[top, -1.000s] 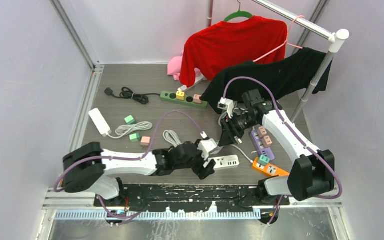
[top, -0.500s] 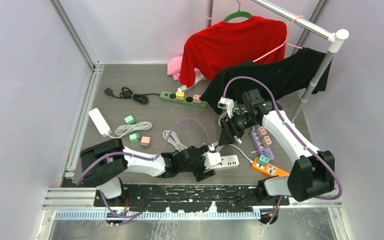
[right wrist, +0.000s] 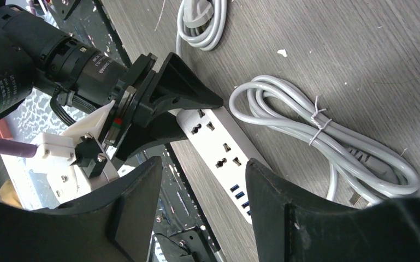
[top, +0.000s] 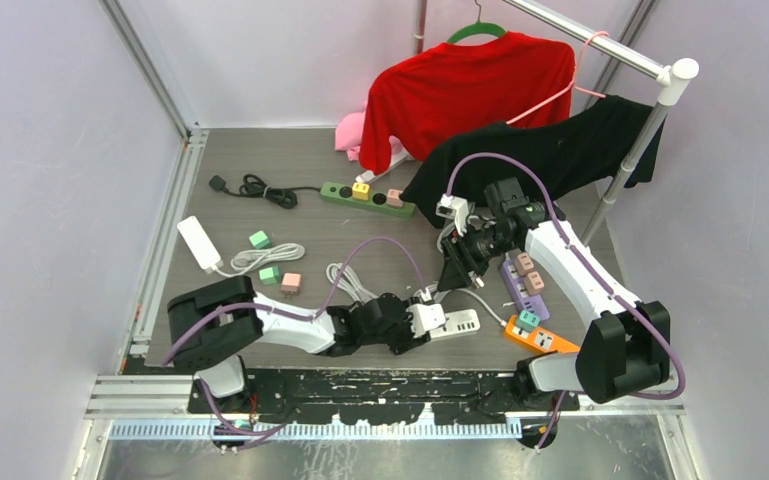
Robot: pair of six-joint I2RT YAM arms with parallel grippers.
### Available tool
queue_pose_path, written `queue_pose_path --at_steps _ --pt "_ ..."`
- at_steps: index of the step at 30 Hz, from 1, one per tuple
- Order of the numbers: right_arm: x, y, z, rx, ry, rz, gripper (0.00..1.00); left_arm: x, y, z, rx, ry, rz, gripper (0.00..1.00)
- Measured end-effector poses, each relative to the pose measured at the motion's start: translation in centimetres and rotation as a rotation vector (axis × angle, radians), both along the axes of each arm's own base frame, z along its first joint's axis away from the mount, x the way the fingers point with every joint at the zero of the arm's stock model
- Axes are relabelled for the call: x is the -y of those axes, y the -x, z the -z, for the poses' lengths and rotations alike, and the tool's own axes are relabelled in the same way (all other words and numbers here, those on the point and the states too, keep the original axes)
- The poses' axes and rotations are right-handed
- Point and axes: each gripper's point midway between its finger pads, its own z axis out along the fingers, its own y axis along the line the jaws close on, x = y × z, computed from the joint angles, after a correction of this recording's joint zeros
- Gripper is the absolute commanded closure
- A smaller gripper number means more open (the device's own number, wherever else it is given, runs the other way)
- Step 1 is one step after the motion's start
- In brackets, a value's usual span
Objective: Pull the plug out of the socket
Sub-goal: Pick up the socket from the center of the board, then place the socket at the center of the board.
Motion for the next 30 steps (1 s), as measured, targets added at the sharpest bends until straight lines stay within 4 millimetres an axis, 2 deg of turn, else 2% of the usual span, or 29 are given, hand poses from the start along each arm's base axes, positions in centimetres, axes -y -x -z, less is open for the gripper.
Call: queue_pose_path --at_steps 3,8,11,15,18,20,24,30 --pt "0.0 0.0 0.0 -0.001 0.000 0.000 0.37 -0.6 -0.1 -0.1 0.010 -0.001 -0.013 1.00" --pt "0.0 0.0 -0.1 0.005 0.002 0.001 0.37 -3.5 0.1 -1.5 0.042 0.022 -0.050 1.00" --pt "0.3 -0.1 -0.4 0.027 0.010 0.009 0.37 -5.3 0.0 -3.6 0.075 0.067 -0.091 1.00" --pt "1.1 -0.9 -1.4 0.081 0.022 0.049 0.37 -7.4 -1.2 -7.2 0.121 0.149 -0.198 1.00" --pt "2.3 -2.1 -2.2 0.123 0.030 0.126 0.36 -9.6 -2.9 -9.7 0.118 0.211 -0.333 1.00" --pt "3.2 -2.9 -2.8 0.148 0.037 0.185 0.36 -11.6 -4.4 -10.5 0.095 0.235 -0.440 1.00" --pt "4.4 -4.2 -3.8 0.200 0.041 0.278 0.35 -16.9 -7.9 -10.5 0.004 0.247 -0.705 1.00" --pt "4.5 -4.8 -4.0 0.212 0.034 0.308 0.35 -23.7 -12.5 -10.3 -0.156 0.223 -1.081 1.00"
